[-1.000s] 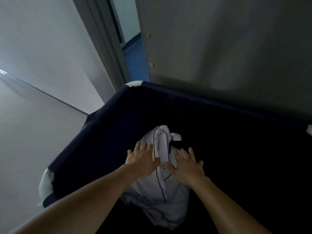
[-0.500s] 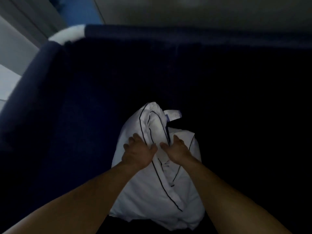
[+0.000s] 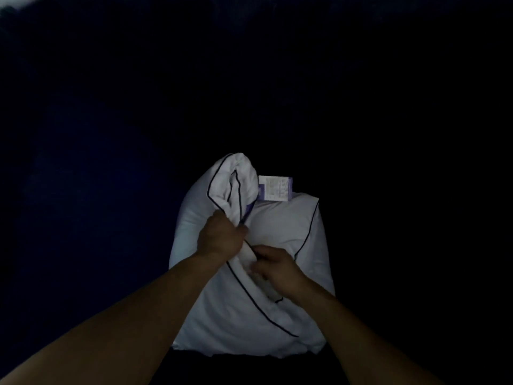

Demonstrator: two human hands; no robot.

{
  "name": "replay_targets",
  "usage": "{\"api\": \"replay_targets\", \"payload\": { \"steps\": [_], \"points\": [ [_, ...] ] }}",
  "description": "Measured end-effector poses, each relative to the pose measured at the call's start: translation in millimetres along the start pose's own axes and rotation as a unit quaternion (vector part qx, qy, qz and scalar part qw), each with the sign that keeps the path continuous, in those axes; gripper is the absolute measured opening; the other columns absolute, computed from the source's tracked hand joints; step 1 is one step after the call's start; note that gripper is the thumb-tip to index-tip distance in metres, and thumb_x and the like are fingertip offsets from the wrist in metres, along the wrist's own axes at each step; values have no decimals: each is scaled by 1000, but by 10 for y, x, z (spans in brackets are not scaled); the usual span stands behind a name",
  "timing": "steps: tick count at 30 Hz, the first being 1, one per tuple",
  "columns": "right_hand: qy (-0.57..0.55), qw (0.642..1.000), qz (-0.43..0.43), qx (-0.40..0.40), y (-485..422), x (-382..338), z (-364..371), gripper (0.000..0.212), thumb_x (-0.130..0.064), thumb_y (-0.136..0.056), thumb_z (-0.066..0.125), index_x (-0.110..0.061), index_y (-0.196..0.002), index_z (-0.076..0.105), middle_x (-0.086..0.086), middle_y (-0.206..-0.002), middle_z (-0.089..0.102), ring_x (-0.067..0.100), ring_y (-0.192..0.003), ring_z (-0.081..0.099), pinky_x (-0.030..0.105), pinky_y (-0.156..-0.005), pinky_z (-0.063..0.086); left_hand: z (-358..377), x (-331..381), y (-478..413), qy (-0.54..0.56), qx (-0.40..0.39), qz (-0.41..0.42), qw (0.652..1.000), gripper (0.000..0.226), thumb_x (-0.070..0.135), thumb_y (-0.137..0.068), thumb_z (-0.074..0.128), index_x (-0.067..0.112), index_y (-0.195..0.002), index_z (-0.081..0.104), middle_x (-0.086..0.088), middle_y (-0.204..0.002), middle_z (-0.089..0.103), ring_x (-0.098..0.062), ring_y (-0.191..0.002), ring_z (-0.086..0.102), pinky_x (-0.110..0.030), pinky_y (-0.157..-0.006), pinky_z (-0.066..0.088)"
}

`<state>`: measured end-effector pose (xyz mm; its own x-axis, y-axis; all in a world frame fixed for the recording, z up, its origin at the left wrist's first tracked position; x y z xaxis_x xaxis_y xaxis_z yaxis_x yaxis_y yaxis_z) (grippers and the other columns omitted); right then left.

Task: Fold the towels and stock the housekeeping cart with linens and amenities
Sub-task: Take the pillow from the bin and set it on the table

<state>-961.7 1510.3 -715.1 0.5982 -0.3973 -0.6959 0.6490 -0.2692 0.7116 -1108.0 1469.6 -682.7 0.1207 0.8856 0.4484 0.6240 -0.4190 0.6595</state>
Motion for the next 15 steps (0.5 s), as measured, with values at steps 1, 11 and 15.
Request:
{"api": "replay_targets", "payload": {
  "steps": [1, 11, 15],
  "points": [
    [-2, 1000, 11, 23, -2, 54, -128, 27, 2, -91, 56, -14, -103, 74, 2, -100, 73, 2, -86, 67, 11, -76, 49, 3, -34, 0, -26, 17, 12, 999, 27, 20, -94, 60, -1, -111, 57, -18, -109, 65, -27, -94, 61, -30, -77, 50],
    [-106, 960, 190, 178, -294, 905, -679, 134, -49, -64, 89, -15, -158, -1, 7, -159, 28, 26, -140, 38, 40, -113, 38, 96, -149, 169, -175, -38, 132, 975, 9, 6, -96, 51, 10, -88, 49, -8, -81, 54, -21, -75, 52, -30, -64, 40],
    [-164, 962, 133, 173, -238, 879, -717, 60, -22, -74, 87, -11, -127, 61, 11, -129, 64, 22, -108, 64, 32, -93, 53, 181, -181, 328, -202, -63, 140, 967, 30, 6, -96, 52, 19, -72, 38, 1, -72, 49, -19, -72, 51, -27, -61, 36]
  ]
}}
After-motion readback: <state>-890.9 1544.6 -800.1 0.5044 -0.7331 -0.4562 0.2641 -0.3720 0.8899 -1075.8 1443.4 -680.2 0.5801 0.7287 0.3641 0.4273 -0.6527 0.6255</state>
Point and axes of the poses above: each hand's wrist, its own y-axis away from the middle knuckle, its own z-axis out of the palm, x = y × z, the point moved 3 cm from there along -y, towards the middle knuckle
